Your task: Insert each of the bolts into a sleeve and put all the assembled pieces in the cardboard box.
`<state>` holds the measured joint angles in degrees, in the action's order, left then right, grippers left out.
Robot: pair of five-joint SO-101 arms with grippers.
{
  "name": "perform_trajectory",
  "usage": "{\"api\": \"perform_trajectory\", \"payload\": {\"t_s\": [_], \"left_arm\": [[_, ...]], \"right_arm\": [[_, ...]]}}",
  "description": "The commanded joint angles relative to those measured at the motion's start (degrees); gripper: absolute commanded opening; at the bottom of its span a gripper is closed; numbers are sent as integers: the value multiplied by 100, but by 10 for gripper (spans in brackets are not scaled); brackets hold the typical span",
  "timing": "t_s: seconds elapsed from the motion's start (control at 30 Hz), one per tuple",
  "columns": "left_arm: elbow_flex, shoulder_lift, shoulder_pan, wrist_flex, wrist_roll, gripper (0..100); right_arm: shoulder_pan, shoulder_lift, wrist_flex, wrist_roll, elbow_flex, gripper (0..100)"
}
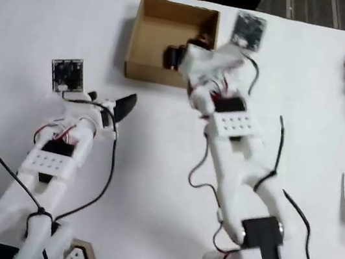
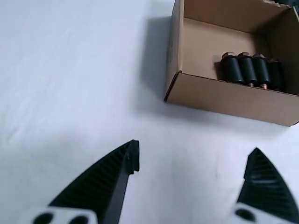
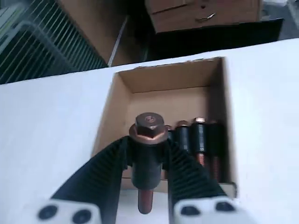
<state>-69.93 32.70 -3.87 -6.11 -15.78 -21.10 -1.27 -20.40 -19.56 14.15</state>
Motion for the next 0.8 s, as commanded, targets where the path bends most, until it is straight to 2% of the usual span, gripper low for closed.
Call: {"api": "perform_trajectory", "payload": {"t_s": [0.0, 0.47, 0.6, 0.77], "left_arm": [[22, 185, -53, -18, 26, 366], [22, 185, -53, -18, 35, 366], [22, 185, -53, -18, 35, 366], [22, 185, -53, -9, 35, 366]], "right_arm": [[-224, -462, -330, 123, -1389, 20], [-356, -4057, -848, 1037, -5644, 20], [-400, -4769, -848, 1538, -6462, 20], [-453, -5235, -1226, 1802, -6971, 20]]}}
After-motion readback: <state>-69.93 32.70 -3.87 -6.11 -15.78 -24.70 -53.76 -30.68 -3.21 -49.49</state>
